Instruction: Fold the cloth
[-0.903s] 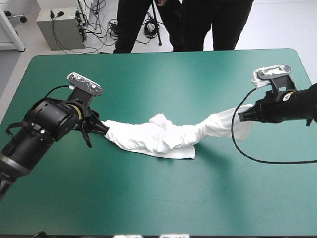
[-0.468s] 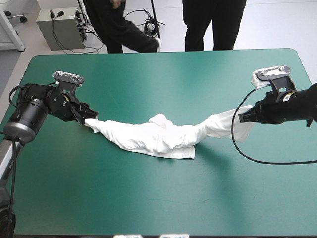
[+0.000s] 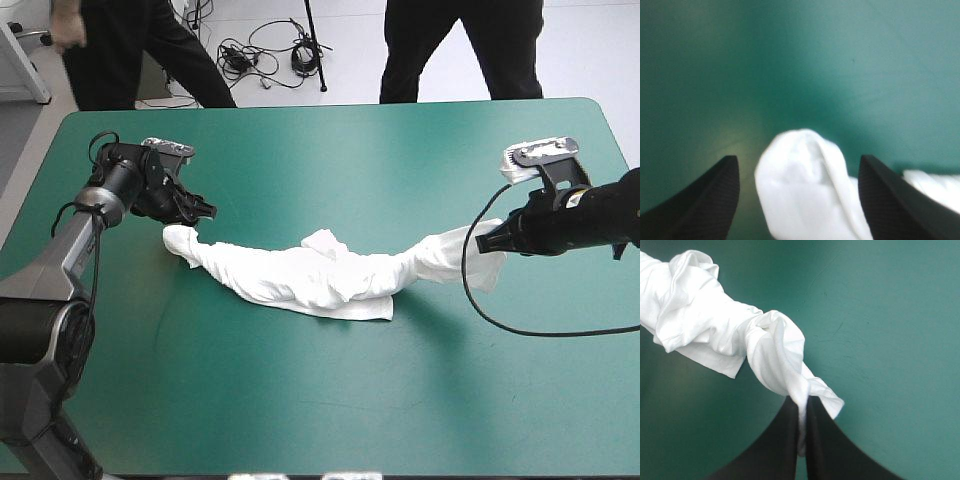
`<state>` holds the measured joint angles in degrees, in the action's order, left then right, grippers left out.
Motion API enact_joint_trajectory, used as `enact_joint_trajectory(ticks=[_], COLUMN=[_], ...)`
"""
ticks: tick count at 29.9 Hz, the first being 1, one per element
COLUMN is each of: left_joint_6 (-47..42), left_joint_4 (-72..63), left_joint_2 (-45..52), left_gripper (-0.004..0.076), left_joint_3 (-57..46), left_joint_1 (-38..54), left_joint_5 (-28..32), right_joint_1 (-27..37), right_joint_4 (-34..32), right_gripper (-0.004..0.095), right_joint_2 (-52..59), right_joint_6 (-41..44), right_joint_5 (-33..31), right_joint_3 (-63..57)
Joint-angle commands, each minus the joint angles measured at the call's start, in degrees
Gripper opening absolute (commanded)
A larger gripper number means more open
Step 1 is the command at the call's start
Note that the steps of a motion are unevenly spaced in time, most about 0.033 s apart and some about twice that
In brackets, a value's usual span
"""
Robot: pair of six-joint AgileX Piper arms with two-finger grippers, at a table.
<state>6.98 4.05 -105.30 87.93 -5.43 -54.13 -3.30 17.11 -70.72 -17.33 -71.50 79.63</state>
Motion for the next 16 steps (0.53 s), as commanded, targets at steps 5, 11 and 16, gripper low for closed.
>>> enact_joint_trajectory(ticks=[5,11,16], left_joint_6=[-1.32,-0.47,0.34], left_joint_4=[-0.22,-0.56,-2.26], left_joint_2=[-5.81,-6.75,-6.40], left_gripper=[0.0494,0.0494,0.0494], left_joint_3=[9.63,9.63,9.63], left_joint_1=[2.67,2.68,2.68], left_joint_5=[-1.69,-5.93,-7.85], right_joint_1=[-5.94,-6.44,-6.44], right_joint_4=[-2.21,-2.35,-2.68], right_gripper=[-0.0017,-0.0017,-0.0017], right_joint_2=[1.55,1.31,0.47], right_joint_6=[-0.30,-0.30,-0.30], right_joint_5=[1.39,1.69,1.69], right_joint_3=[1.87,1.87,1.76])
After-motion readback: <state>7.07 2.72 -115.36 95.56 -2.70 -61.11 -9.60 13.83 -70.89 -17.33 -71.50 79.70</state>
